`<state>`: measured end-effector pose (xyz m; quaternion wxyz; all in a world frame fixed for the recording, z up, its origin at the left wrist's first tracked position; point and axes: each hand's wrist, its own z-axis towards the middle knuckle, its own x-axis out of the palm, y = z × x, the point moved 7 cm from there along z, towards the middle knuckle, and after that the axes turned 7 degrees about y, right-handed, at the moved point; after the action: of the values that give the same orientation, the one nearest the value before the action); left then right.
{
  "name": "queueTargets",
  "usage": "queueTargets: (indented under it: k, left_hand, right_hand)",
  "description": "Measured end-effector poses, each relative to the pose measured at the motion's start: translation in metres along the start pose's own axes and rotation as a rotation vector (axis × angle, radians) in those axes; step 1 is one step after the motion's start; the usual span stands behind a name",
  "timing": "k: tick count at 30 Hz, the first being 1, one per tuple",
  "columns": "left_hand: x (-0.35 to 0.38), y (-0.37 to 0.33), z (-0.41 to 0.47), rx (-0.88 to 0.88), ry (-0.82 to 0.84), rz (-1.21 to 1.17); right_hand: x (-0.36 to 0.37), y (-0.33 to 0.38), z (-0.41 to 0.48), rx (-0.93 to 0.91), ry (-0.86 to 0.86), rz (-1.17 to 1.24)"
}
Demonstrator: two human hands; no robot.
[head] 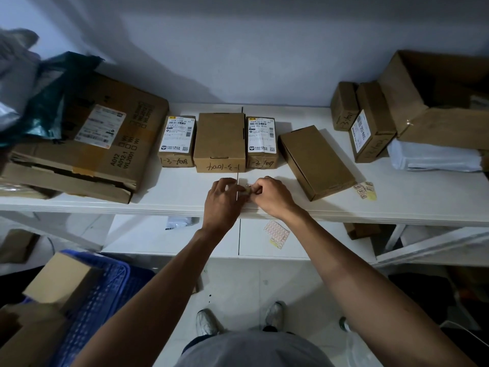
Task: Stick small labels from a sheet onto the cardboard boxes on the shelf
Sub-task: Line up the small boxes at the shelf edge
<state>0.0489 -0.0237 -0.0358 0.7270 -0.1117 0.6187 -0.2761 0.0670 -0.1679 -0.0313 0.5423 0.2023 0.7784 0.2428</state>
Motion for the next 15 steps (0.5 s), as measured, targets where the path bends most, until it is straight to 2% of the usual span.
queueTargets:
  k: [5, 9, 12, 15]
  left_hand:
    - [-0.005, -0.004, 0.001, -0.055, 0.024, -0.106]
    - [-0.012, 0.000, 0.000, -0.143, -0.001, -0.266]
    - [-0.028, -0.013, -0.005, -0.072, -0.086, -0.382]
    - [-0.038, -0.034, -0.008, 0.023, -0.133, -0.374]
  right_hand:
    - [0.001, -0.005, -0.001, 0.004, 0.016, 0.052]
    - [-0.008, -0.014, -0.009, 0.062, -0.029, 0.428]
    - [-0.011, -0.015, -0.016, 0.127, 0.053, 0.674]
    - [-0.014, -0.009, -0.018, 0.122, 0.152, 0.776]
